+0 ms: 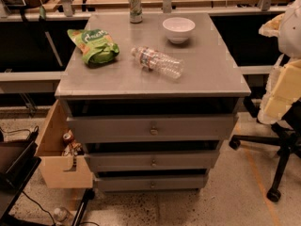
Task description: Place water bottle upright
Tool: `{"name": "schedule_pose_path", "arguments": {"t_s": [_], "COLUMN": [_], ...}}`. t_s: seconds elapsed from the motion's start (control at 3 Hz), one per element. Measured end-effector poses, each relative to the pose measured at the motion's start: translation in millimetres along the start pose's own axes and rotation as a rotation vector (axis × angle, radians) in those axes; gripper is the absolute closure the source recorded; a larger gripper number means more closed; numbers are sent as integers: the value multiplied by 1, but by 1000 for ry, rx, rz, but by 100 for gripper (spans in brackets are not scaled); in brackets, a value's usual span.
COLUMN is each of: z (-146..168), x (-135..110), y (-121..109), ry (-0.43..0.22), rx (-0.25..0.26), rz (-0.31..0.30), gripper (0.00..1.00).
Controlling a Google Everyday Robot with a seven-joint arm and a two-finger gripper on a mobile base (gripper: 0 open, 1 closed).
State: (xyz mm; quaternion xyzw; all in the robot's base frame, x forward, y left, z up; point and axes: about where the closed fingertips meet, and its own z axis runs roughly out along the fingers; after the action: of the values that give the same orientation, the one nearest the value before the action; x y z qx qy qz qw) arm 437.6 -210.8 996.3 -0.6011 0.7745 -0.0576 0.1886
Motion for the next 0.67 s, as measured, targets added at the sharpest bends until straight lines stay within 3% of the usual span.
{"name": "schedule_pose_path", "arguments": {"t_s": [0.33, 0.67], "z": [0, 8], "x": [0, -29], "y": [0, -19], "ry": [0, -12], "rx": [0, 15], "rz": [0, -3], "gripper": [0, 0]}}
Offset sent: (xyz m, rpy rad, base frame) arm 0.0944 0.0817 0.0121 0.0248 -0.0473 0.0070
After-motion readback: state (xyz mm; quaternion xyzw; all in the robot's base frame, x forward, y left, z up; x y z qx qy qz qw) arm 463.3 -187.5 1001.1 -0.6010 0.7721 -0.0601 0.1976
